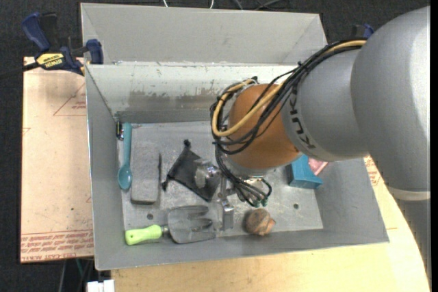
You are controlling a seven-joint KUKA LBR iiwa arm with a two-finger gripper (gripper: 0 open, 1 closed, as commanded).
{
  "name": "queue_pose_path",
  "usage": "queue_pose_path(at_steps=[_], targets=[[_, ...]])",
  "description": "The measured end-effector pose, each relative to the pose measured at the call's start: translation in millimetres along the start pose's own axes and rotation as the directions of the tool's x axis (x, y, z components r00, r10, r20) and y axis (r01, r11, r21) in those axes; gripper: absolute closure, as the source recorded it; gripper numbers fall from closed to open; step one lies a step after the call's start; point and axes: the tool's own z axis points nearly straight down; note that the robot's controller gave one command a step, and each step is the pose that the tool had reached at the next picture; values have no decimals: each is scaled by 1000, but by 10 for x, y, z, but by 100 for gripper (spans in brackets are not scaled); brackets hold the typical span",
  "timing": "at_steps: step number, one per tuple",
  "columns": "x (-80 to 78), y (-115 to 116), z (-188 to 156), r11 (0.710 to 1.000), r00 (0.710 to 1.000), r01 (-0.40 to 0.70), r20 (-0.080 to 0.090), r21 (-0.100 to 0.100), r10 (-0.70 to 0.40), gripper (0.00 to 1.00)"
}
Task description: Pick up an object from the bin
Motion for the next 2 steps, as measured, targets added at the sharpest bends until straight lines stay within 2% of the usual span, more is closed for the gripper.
queue_pose_path(at_steps=[1,2], targets=[[-28,31,-1,988,988,156,0,-1,-156,100],[-27,32,-4,988,988,157,0,-1,-157,100]])
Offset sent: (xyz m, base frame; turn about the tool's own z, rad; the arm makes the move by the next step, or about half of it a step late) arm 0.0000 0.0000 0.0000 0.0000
